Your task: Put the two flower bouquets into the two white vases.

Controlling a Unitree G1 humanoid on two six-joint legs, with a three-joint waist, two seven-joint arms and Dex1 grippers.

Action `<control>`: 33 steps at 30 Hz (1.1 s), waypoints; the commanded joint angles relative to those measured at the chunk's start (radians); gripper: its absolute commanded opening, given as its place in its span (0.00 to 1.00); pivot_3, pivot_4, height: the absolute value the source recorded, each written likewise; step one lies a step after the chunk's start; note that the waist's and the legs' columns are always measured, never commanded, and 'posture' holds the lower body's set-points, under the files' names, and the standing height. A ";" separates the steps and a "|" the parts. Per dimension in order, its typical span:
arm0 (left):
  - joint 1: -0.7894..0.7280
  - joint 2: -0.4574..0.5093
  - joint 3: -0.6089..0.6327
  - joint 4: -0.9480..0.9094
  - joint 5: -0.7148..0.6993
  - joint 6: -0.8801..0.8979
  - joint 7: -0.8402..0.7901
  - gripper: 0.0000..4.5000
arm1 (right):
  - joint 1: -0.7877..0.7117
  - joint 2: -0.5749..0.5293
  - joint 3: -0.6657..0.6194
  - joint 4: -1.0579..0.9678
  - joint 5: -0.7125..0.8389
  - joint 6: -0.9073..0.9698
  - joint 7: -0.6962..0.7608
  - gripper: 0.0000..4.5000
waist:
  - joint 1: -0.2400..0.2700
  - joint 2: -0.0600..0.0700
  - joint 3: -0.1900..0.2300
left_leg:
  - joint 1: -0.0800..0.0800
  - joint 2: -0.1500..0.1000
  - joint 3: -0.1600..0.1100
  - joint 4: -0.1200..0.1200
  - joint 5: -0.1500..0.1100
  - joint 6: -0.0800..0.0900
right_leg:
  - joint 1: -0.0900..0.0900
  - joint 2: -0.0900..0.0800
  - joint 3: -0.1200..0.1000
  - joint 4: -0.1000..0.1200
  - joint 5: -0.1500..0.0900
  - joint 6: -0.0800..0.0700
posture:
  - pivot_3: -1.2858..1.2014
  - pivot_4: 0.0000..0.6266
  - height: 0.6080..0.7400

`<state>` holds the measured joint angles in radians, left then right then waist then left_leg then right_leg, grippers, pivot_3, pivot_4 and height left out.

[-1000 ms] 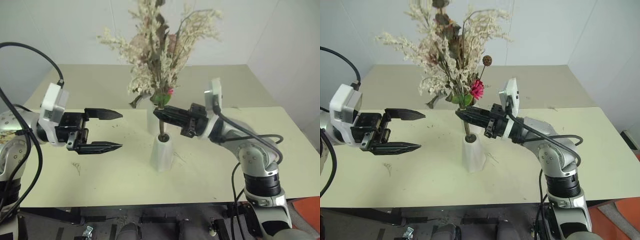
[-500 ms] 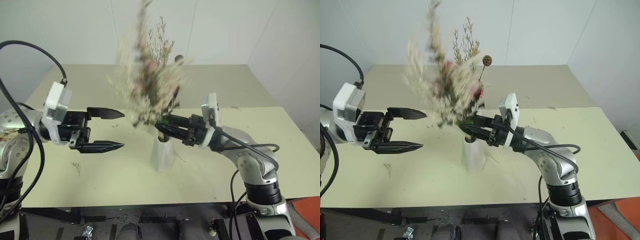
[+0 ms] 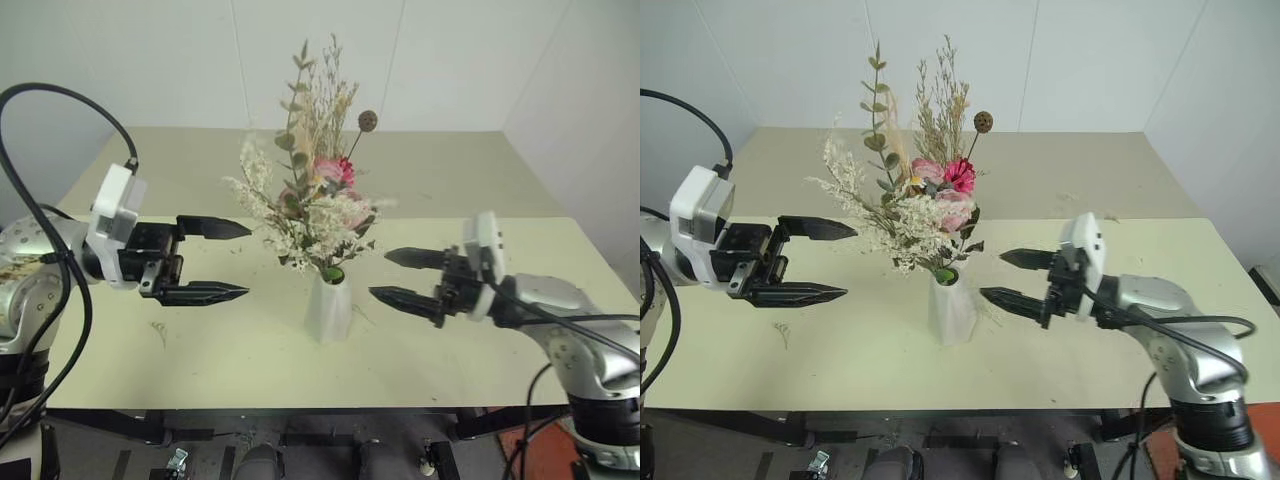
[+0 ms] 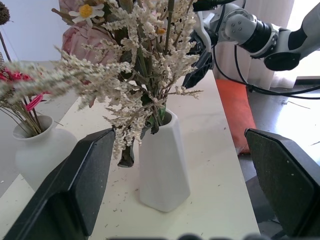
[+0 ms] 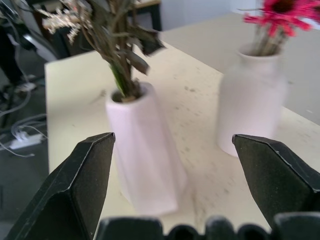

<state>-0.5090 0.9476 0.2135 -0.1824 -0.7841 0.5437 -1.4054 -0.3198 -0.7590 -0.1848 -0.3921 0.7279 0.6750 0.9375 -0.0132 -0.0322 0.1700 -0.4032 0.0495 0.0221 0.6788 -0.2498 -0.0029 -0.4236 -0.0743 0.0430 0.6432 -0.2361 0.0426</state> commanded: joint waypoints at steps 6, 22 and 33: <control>0.055 0.010 0.054 -0.001 0.019 -0.041 0.023 1.00 | 0.098 -0.166 -0.202 -0.001 0.000 -0.034 0.071 0.99 | -0.001 0.000 0.000 | 0.001 0.000 0.000 0.000 0.000 0.000 | 0.000 0.000 0.000 0.000 0.000 0.000 | 0.52 0.24 1.00; 0.132 0.016 0.084 -0.019 0.010 -0.035 0.052 1.00 | 0.162 -0.233 -0.298 0.000 -0.004 -0.034 0.083 0.99 | 0.000 0.000 0.000 | 0.002 0.000 0.000 0.000 0.000 0.000 | 0.002 0.000 0.000 -0.001 0.000 0.000 | 0.52 0.24 1.00; 0.132 0.018 0.083 -0.023 0.008 -0.031 0.056 1.00 | 0.173 -0.222 -0.303 -0.002 0.005 -0.038 0.071 0.99 | 0.000 0.000 0.000 | 0.002 0.000 0.000 0.000 0.000 0.000 | 0.002 0.000 0.001 0.000 0.000 0.000 | 0.52 0.24 1.00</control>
<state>-0.3579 0.9489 0.2646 -0.1837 -0.7653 0.5224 -1.3504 -0.1398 -0.9850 -0.4443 -0.3754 0.7200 0.6587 1.0181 -0.0136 -0.0325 0.1701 -0.4013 0.0495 0.0225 0.6788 -0.2498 -0.0029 -0.4217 -0.0745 0.0436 0.6427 -0.2362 0.0427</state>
